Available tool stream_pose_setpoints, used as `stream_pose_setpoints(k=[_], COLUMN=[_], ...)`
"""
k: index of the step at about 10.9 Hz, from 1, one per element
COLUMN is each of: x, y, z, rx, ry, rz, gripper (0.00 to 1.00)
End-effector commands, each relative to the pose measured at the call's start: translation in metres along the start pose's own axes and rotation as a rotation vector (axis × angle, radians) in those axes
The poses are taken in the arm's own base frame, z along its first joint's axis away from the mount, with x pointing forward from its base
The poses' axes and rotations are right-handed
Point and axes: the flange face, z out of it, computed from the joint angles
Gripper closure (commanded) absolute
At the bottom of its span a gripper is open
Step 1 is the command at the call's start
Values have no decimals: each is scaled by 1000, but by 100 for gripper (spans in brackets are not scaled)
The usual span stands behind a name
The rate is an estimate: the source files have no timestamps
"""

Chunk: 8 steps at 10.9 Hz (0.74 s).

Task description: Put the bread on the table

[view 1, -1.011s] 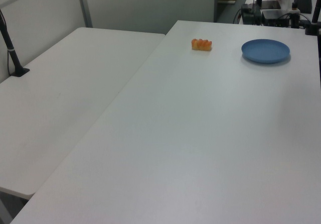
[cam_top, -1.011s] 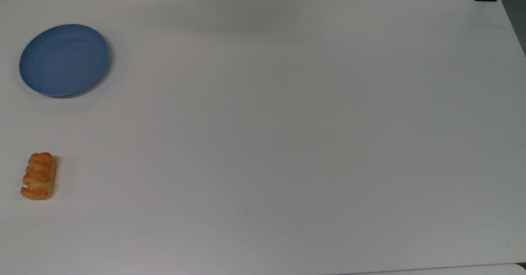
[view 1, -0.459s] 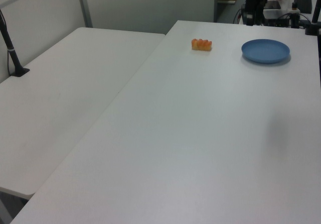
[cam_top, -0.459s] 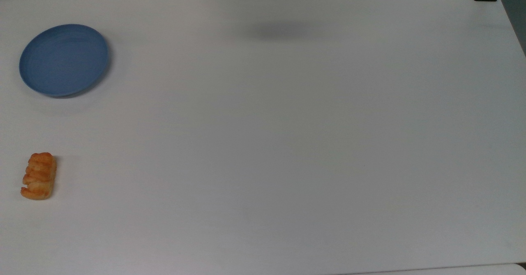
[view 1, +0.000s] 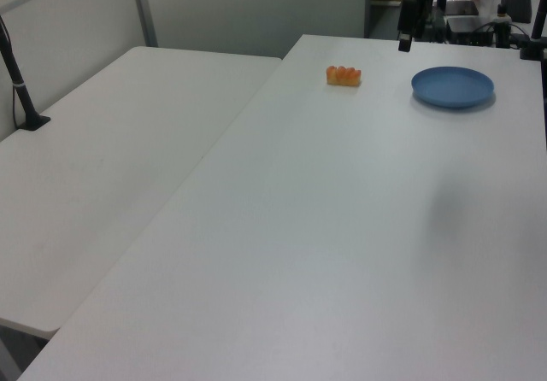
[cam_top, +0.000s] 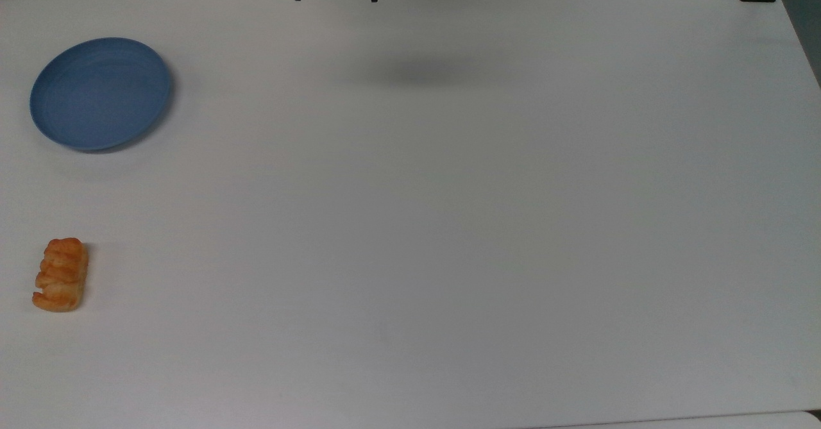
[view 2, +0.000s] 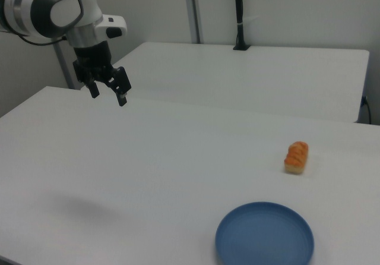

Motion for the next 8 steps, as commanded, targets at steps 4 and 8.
stream_pose_setpoints(k=[4,8], x=[0,1], y=[14,14], z=[-6,-4], rx=[-25,-21], ry=[35,32], rz=[-175,-161], gripper=[0,0])
